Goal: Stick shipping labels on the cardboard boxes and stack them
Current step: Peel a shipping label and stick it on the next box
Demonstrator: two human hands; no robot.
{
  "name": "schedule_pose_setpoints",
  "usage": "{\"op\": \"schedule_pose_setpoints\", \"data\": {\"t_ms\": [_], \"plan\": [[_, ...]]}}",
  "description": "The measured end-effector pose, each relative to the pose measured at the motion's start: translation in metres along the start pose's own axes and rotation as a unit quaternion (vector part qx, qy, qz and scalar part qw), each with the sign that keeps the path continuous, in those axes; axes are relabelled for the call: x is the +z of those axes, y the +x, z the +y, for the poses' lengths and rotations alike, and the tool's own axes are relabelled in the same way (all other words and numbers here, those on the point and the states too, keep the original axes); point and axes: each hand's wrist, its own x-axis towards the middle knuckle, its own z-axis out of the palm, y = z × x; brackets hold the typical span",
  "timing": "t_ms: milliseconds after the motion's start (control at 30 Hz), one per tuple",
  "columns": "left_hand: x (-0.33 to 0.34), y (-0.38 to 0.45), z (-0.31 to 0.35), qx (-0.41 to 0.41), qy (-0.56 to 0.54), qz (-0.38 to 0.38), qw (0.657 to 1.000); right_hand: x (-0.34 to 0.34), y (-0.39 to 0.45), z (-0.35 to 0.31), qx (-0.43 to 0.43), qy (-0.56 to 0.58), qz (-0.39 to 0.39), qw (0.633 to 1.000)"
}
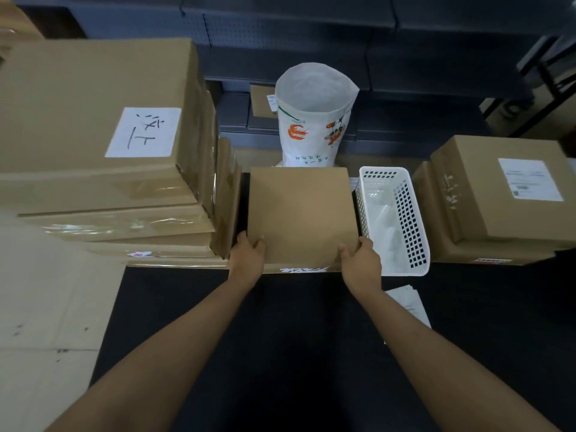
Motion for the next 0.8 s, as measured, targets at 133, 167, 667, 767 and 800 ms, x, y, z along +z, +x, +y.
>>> {"op": "schedule_pose_setpoints", "data": {"t_ms": [133, 167, 667, 767, 800], "plan": [[-0.006, -0.012, -0.007, 0.017, -0.018, -0.003, 1.0, -0.006, -0.019, 0.006, -0.01, 0.015, 0.01, 1.0], [-0.007, -0.018, -0.009, 0.024, -0.022, -0.005, 0.999, -0.007, -0.024, 0.009, -0.009, 0.018, 0.01, 1.0], [-0.028, -0.158, -0.081, 0.027, -0.001, 0.012, 1.0, -0.026, -0.144, 0.084, -0.011, 0.036, -0.012, 0.999], [-0.028, -0.187, -0.105, 0.028, -0.012, 0.03, 0.999, -0.026, -0.168, 0.105, -0.013, 0.044, -0.02, 0.999], [-0.027, -0.195, -0.113, 0.029, -0.013, 0.032, 0.999, -0.025, -0.175, 0.112, -0.012, 0.044, -0.021, 0.999]]}}
